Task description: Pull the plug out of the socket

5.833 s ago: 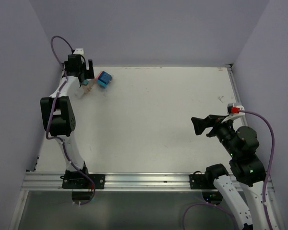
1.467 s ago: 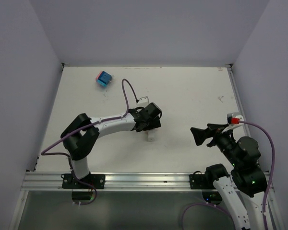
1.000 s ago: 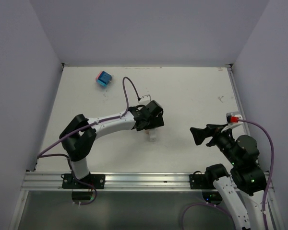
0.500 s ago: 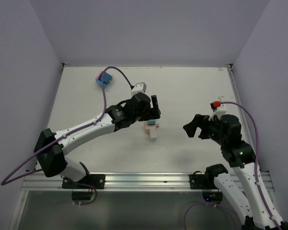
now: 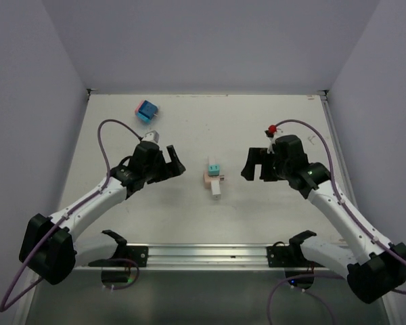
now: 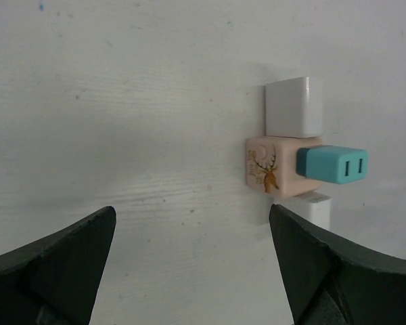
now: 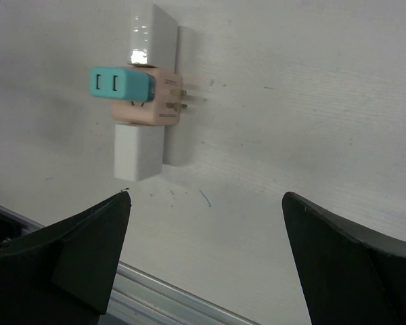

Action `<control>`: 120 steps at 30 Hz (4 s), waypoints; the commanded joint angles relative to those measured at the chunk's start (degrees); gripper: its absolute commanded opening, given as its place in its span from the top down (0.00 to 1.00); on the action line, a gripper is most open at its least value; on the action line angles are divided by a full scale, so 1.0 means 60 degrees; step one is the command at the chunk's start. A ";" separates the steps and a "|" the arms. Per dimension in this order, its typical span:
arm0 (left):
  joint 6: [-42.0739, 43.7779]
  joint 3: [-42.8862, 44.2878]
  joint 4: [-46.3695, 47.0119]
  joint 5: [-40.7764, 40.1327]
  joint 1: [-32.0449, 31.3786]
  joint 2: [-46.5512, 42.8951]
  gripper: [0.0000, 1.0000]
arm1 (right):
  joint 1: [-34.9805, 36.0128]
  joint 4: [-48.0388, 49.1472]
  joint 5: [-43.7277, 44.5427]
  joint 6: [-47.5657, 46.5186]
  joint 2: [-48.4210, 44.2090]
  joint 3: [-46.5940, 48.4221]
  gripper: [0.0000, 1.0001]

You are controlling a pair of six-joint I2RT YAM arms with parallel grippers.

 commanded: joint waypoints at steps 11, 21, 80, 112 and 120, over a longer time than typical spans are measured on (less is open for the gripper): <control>0.0460 -0.1782 0.0710 0.1589 0.1385 -0.1234 0.00 | 0.3661 -0.0248 0.3987 0.1007 0.4671 0.4180 0.01; 0.0299 -0.2559 0.0871 0.1809 0.1385 -0.1748 0.01 | 0.4248 -0.1232 0.4928 0.1651 0.6739 0.5562 0.16; -0.2221 -0.0904 0.3713 0.2527 -0.0461 0.2515 0.04 | 0.3121 0.4671 0.0448 0.3966 0.4879 -0.0033 1.00; -0.0814 -0.0699 0.3860 0.3303 -0.0373 0.2735 0.44 | 0.2695 0.6034 -0.0711 0.3556 0.4703 -0.1059 1.00; -0.1078 -0.1007 0.3495 0.2631 -0.0358 0.2311 0.90 | 0.2681 0.6324 -0.0930 0.3732 0.4645 -0.1132 1.00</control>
